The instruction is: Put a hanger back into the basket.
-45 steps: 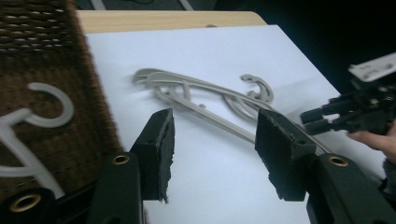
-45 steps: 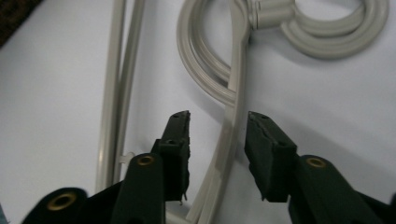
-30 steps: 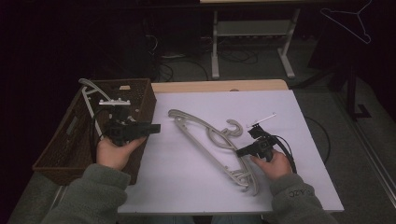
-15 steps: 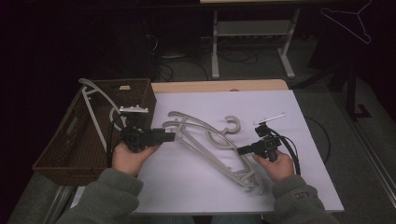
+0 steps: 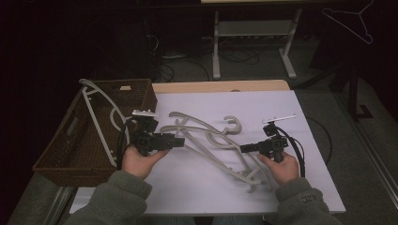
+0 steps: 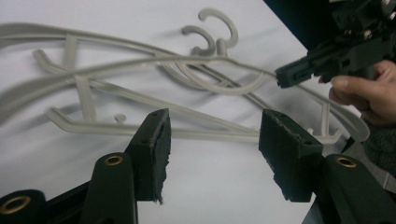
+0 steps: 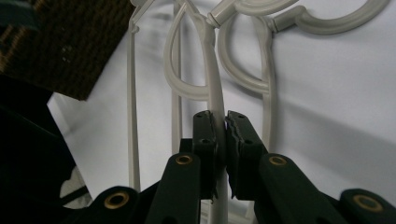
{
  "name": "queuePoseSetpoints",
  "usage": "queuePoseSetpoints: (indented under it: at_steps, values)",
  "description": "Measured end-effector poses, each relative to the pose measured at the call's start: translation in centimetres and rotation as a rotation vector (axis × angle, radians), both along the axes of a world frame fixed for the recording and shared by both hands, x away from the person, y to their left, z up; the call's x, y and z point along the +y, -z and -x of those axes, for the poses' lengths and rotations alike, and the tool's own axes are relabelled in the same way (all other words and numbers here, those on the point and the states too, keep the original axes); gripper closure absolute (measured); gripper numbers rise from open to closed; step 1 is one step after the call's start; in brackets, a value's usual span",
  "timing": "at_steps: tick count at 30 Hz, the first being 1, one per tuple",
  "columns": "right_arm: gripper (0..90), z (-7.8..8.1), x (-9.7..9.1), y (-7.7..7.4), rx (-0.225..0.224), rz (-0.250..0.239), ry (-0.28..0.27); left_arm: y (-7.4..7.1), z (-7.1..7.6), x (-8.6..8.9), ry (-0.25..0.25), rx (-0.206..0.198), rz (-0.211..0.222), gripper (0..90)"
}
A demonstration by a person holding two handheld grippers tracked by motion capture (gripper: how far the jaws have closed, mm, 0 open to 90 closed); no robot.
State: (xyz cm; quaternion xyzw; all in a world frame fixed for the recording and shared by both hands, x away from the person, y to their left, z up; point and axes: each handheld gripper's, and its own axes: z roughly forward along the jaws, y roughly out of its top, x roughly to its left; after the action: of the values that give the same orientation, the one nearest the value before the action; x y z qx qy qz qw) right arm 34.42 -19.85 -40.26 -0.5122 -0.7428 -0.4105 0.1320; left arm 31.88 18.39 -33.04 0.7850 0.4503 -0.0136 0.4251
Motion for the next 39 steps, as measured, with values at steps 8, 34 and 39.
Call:
queuePoseSetpoints:
  at_steps: [8, 34, 39]
  values:
    - [82.1, 0.2, -0.7, -0.7, -0.040, -0.058, 0.063, 1.1, 0.0, -1.7, 0.018, 0.032, 0.005, 43.0]
    - [82.0, 1.5, 0.1, -3.0, -0.172, -0.089, 0.129, 4.2, -2.3, -6.0, -0.036, 0.178, 0.155, 50.6]
    - [82.0, 1.8, 0.3, -3.2, -0.185, -0.080, 0.134, 4.1, -2.4, -5.7, -0.055, 0.176, 0.172, 55.2]
